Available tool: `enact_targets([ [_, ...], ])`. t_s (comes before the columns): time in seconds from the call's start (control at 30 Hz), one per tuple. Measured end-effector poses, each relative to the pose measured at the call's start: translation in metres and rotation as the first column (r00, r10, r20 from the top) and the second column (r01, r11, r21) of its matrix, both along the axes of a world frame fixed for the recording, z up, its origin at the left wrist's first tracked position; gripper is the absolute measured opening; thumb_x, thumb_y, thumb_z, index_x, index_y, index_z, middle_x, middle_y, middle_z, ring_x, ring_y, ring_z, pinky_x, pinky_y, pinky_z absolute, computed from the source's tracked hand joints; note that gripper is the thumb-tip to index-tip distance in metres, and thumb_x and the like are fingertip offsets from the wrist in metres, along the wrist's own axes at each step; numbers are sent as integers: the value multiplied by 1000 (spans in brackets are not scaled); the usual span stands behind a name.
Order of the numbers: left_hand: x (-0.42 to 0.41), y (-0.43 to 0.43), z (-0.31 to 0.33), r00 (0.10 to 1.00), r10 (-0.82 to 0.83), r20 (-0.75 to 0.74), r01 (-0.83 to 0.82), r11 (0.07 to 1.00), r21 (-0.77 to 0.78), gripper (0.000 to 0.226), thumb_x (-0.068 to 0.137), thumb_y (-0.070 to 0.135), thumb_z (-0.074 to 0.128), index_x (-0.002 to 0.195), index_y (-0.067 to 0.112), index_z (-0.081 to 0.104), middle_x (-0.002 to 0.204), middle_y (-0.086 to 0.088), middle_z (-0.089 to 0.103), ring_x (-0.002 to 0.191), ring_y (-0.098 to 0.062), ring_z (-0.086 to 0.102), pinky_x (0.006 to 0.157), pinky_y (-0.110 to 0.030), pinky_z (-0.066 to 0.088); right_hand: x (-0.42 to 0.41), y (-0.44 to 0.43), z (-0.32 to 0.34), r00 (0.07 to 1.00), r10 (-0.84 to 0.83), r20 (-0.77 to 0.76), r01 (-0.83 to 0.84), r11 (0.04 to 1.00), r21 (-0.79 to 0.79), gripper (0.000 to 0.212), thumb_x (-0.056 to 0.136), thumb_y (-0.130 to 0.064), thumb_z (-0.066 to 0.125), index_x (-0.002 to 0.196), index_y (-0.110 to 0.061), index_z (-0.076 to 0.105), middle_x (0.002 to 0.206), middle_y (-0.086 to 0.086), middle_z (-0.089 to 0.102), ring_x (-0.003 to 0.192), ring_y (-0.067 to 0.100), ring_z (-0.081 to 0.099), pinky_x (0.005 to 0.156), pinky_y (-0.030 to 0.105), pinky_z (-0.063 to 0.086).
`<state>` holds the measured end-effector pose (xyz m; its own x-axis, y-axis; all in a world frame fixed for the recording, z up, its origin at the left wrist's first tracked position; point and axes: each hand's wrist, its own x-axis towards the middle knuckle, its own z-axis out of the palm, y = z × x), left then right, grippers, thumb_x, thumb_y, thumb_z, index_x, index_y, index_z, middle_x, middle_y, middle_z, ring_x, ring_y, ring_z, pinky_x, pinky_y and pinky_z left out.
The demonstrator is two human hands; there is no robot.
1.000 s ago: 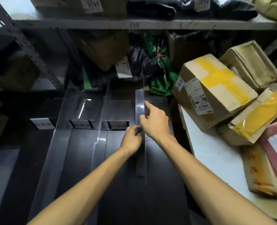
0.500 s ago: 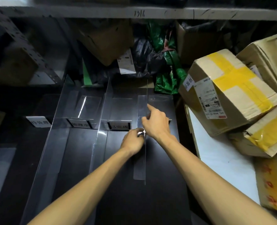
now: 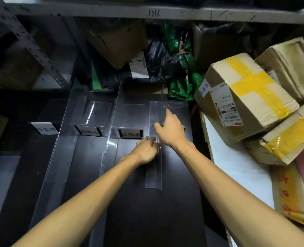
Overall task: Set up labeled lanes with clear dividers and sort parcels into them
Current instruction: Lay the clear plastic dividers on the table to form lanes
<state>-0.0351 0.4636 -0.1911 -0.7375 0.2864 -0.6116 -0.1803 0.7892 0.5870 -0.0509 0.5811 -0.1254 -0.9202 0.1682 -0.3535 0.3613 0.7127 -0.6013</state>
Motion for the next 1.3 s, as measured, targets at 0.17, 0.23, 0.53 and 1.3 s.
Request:
enact_targets([
  [0.17, 0, 1, 55, 991, 104, -80, -90, 983, 161, 37, 104, 27, 33, 128, 14, 58, 129, -11, 62, 121, -27, 56, 101, -36, 43, 13, 3, 38, 991, 67, -117, -57, 995, 80, 61, 96, -28, 51, 152, -12, 32, 150, 13, 38, 136, 32, 35, 106, 41, 36],
  [0.23, 0, -7, 78, 976, 142, -167, -105, 972, 212, 33, 103, 21, 36, 123, 13, 60, 124, -9, 65, 117, -25, 57, 102, -37, 44, 18, 0, 59, 981, 100, -168, -98, 995, 24, 54, 96, -27, 51, 147, -14, 40, 147, 12, 44, 135, 29, 38, 107, 41, 37],
  [0.53, 42, -102, 165, 854, 415, -312, -225, 838, 498, 35, 97, 5, 43, 102, 27, 69, 99, 2, 74, 92, -12, 70, 83, -36, 55, 53, -80, 138, 927, 250, -280, -325, 907, -268, 24, 96, -30, 57, 115, -21, 70, 113, -2, 72, 105, 13, 64, 95, 33, 52],
  [1.3, 244, -512, 221, 559, 760, -332, -562, 642, 523, 31, 98, -1, 43, 92, 19, 67, 94, -4, 71, 88, -21, 63, 80, -37, 48, 167, -413, 169, 694, 626, -355, -713, 665, -221, 28, 101, -38, 52, 112, -22, 72, 106, -7, 72, 102, 8, 65, 91, 27, 50],
])
